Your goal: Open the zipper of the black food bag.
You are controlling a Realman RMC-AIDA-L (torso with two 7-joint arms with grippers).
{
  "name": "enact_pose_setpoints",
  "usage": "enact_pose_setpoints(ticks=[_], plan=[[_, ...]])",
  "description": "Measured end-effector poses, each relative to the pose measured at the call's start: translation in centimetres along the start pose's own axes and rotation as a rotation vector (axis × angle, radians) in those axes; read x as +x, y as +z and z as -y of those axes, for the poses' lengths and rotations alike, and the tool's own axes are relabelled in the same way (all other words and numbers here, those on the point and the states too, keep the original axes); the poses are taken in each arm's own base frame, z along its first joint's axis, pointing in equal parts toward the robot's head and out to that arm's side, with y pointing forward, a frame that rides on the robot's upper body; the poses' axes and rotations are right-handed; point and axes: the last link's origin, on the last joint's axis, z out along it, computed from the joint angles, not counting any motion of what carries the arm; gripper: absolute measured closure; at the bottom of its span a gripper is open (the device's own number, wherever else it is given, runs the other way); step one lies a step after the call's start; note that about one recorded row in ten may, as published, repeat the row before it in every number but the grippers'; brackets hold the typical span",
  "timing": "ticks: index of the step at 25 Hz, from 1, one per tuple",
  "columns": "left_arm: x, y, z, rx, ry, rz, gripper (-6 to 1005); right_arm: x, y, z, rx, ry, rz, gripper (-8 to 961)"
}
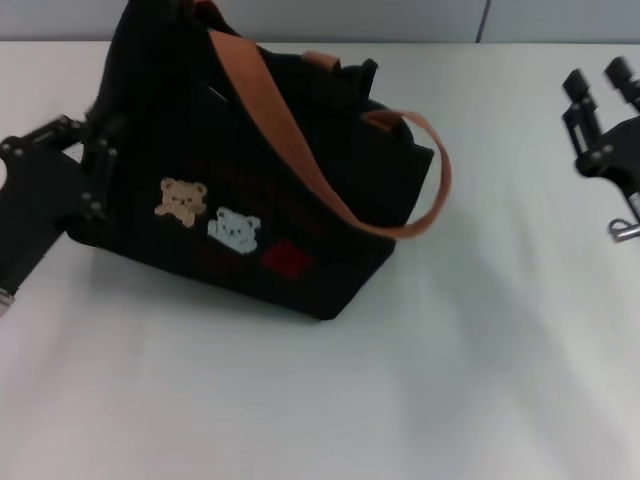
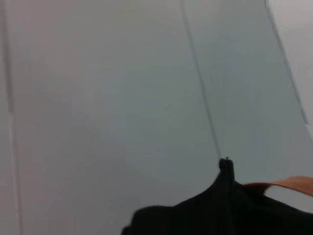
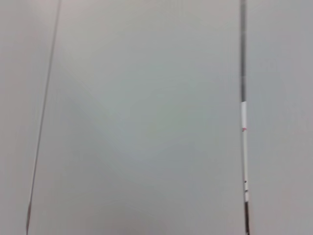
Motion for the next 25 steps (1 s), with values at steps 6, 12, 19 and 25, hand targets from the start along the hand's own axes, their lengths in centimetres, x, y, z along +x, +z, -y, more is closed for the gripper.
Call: enact_pose_setpoints(ticks=[6,12,19,25], plan=[[-0.4,0.4,-0.6,-0.029,-0.089,0.023,905,-0.5,-0.2,1.2,0.015,0.121,0.024,464],[2.4,-1.4,-0.7,-0.221,-0.223,-0.065,608,-2.2,-1.3,1.6,-0.184,0.284,0.072,313],[5.5,-4.0,0.3,-0.540,-0.260,0.028,305,-5.7,-1.4,-0.5,-0.932,0.334,-0.110,307],[5.2,-4.9,-0.2,-0.686,-0.259,0.152,178,-5.9,-1.7,-2.1,-1.156,0.303,-0.194,294]])
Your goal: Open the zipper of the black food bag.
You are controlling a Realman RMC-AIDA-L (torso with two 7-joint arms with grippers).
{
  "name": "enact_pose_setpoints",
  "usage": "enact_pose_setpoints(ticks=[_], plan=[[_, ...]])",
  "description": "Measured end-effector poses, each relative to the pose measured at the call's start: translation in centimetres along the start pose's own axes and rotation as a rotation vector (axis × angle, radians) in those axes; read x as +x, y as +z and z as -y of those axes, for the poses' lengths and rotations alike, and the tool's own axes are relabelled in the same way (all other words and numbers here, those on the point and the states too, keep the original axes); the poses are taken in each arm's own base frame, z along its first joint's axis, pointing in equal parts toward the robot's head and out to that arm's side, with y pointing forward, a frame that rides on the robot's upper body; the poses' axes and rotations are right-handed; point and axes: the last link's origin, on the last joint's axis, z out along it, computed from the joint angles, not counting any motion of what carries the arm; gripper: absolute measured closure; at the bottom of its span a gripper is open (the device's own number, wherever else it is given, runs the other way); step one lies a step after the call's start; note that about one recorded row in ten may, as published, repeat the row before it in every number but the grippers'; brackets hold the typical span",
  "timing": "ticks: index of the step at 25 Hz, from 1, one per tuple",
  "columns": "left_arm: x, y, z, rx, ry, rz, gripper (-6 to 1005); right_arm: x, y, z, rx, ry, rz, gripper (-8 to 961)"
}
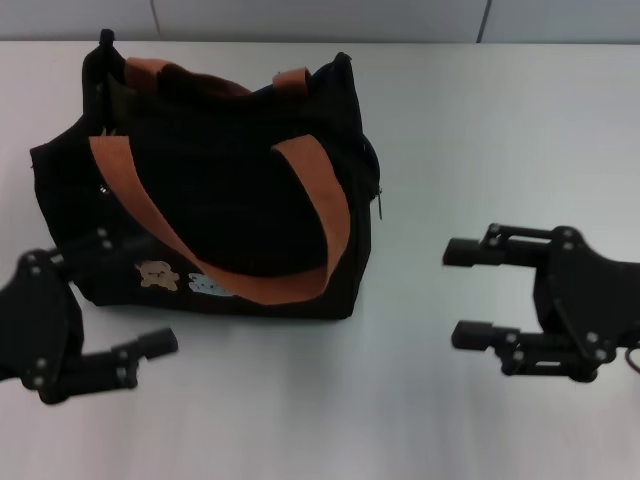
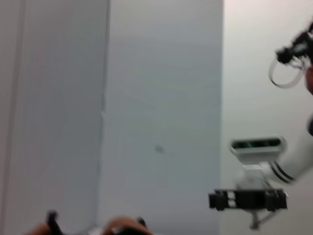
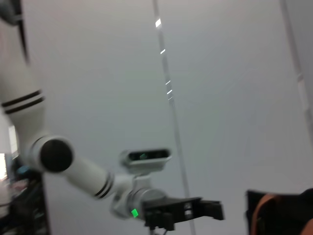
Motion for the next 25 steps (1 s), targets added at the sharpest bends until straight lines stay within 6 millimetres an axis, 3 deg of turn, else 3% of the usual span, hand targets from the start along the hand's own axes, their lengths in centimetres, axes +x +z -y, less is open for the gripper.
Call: enact_pose_setpoints(ticks=[12,17,25], plan=[[0.0,0.5,0.2,-0.034,-0.063,0.028,167,-0.1,1.6,0.8,-0.032,0.047,-0.031,257],[0.0,0.5,0.1,-0.035,-0.073,0.029,167,-0.1,1.6,0.9,-0.032,0.046,-0.031,157],[0.0,1.0,0.2,-0.041,-0.073,0.021,167,-0.1,1.7,0.9,-0.035,0.046,-0.030,157]])
